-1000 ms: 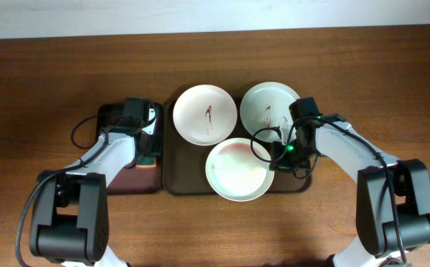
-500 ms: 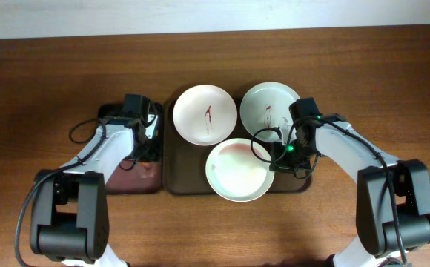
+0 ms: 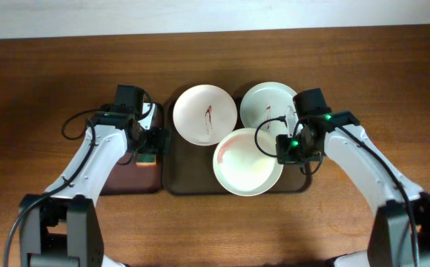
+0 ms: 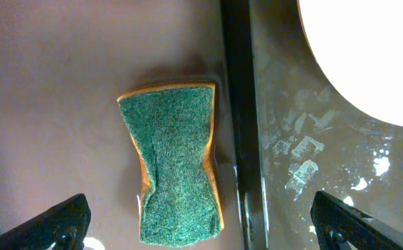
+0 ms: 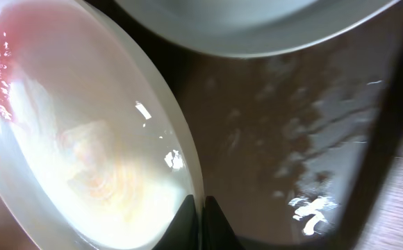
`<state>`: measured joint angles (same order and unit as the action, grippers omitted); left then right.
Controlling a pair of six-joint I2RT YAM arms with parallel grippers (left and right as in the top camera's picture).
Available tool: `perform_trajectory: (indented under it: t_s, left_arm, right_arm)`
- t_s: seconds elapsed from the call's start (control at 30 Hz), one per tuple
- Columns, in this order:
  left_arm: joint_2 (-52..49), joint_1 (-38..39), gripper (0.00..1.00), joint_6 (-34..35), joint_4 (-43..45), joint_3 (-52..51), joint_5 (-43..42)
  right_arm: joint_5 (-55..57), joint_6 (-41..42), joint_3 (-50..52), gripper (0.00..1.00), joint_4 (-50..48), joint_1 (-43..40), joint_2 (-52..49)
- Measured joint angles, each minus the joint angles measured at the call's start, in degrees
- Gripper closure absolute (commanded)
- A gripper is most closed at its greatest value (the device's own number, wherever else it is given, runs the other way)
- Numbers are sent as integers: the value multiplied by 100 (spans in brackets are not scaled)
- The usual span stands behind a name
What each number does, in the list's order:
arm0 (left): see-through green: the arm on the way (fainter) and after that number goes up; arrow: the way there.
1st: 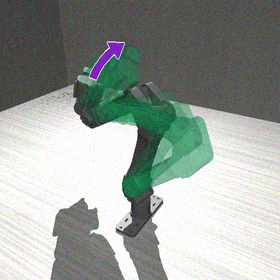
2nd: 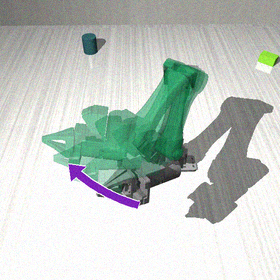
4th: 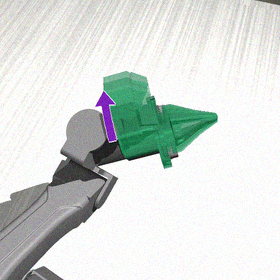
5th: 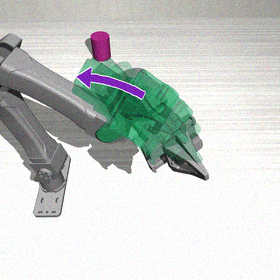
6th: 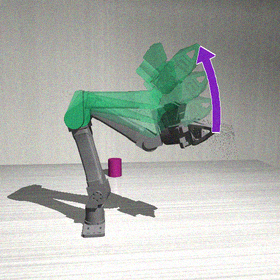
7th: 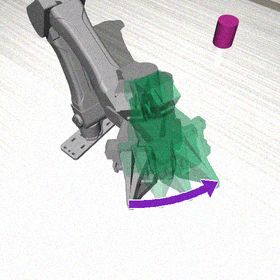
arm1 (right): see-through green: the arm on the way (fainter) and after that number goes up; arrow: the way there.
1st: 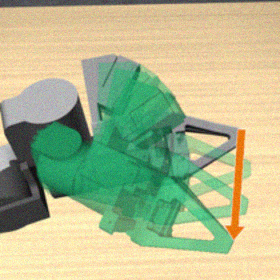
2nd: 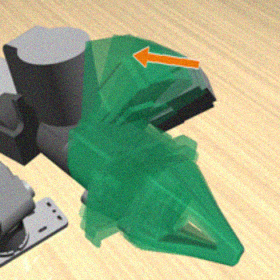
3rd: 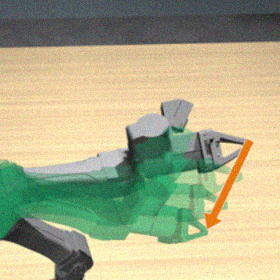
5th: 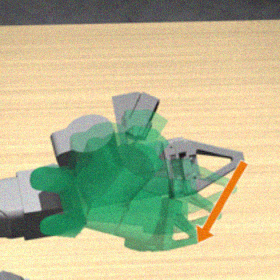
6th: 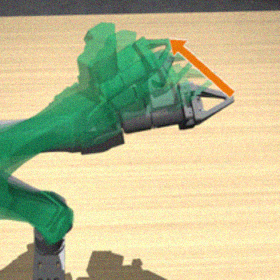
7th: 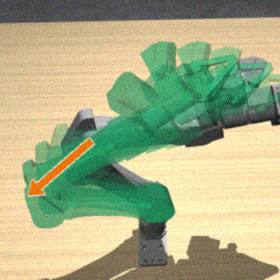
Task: Clean dirty plates on tray and stack at the side
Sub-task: 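Lift the front plate with the right gripper and place it right of the tray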
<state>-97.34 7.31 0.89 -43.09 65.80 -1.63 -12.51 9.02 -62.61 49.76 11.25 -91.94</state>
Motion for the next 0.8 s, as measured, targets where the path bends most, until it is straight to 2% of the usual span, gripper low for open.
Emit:
perform_trajectory:
  t_s: [0.17, 0.23, 0.3, 0.47, 0.57, 0.8]
  left_arm:
    - [0, -2, 0, 0, 2, 0, -13]
    - [0, -2, 0, 0, -2, 0, -15]
    - [0, -2, 0, 0, 0, 0, -13]
    - [0, -2, 0, 0, 2, 0, -15]
    - [0, -2, 0, 0, 2, 0, -15]
    - [0, -2, 0, 0, 0, 0, -15]
  right_arm:
    - [2142, 50, -323, 96, 81, 1119, 570]
    - [3353, 116, -378, 96, 31, 1882, 621]
    - [3995, 133, -382, 96, -11, 2232, 623]
    - [6293, 125, -393, 96, -328, 3731, 627]
    - [6841, 127, -393, 96, -487, 4100, 627]
    - [7272, 129, -393, 96, -671, 4116, 627]
